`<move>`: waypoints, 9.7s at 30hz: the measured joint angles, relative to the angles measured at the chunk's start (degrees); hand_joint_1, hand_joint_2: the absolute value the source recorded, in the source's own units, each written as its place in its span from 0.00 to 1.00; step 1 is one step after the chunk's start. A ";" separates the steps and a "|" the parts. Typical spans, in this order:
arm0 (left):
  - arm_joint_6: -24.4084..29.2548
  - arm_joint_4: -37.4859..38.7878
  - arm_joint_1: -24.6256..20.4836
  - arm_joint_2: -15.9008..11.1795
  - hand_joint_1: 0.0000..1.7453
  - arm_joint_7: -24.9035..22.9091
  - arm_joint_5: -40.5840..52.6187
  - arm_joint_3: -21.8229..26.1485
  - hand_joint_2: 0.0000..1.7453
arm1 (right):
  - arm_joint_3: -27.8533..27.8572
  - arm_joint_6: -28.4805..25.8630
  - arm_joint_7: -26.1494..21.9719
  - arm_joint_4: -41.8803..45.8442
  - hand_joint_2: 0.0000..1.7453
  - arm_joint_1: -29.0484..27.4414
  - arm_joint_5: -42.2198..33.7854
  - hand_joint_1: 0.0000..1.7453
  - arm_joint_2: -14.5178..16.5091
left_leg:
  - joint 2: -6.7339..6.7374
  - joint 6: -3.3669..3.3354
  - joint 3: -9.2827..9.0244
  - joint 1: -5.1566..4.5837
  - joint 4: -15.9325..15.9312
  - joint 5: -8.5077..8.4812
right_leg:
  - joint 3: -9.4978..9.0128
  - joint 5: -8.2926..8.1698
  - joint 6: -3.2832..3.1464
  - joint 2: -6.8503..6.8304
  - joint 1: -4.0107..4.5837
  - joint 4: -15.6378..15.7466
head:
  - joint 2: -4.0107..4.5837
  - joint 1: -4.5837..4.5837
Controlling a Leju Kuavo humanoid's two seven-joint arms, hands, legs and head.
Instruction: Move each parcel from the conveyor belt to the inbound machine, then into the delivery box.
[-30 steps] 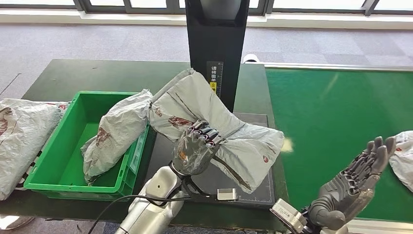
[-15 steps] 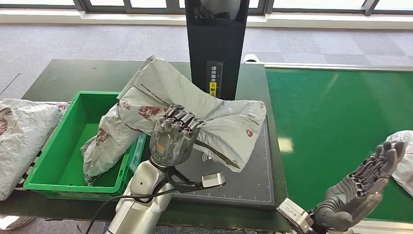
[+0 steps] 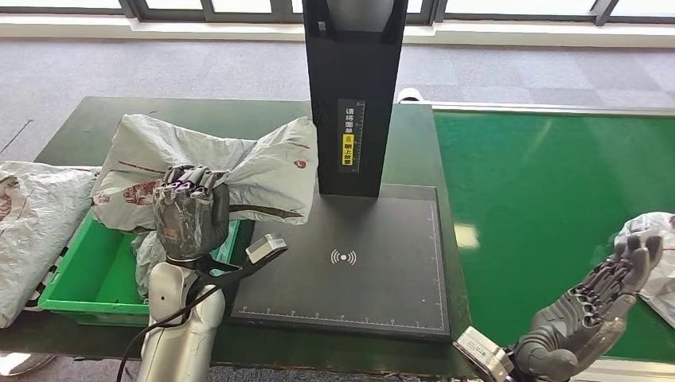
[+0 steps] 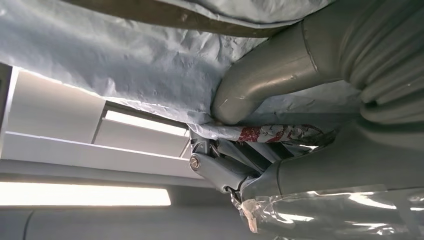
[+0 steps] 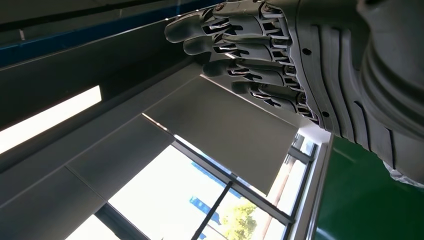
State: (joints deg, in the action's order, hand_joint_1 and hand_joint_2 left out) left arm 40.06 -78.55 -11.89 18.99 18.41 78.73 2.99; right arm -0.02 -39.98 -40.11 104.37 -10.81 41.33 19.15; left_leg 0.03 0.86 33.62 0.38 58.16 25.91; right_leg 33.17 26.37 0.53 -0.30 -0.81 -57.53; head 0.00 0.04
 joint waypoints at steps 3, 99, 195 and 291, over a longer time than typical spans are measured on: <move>0.00 -0.45 0.11 -0.01 1.00 -0.68 0.32 1.05 1.00 | 0.00 0.00 -0.01 0.00 0.75 -0.02 -0.04 0.00 0.02 | 0.00 0.00 0.01 0.00 0.00 0.00 | 0.00 0.00 0.00 0.00 0.00 0.00 | 0.00 0.00; -40.86 6.68 3.94 -0.59 0.00 19.84 -75.98 -10.01 1.00 | -15.74 11.93 -0.04 -33.19 1.00 11.92 -23.50 0.00 -3.76 | -0.02 0.09 0.14 0.02 0.00 -0.04 | 0.13 -0.05 -0.06 0.01 0.09 -0.01 | 0.00 0.00; -27.12 15.49 2.54 -0.60 0.00 19.86 -67.55 -13.19 1.00 | -15.57 13.47 -0.07 -36.50 1.00 11.99 -20.76 0.00 -4.11 | -0.01 0.09 0.14 0.02 0.00 -0.04 | 0.16 -0.05 -0.06 0.03 0.08 0.00 | 0.00 0.00; -33.15 14.88 3.02 -0.68 0.00 19.86 -68.05 -12.32 1.00 | 42.99 0.02 12.06 -54.20 1.00 26.29 31.96 0.00 -6.66 | -0.12 -0.02 0.22 -0.09 0.02 -0.09 | 0.17 -0.13 0.06 -0.10 -0.07 0.01 | 0.00 0.00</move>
State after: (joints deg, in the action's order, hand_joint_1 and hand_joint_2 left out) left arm 6.92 -63.67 -8.87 18.32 38.27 10.68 -9.33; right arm 42.97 -39.95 -28.05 50.17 15.48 73.29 12.49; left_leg -0.09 0.83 33.84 0.29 58.17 25.82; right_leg 33.34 26.24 0.59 -0.40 -0.88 -57.52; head 0.00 0.04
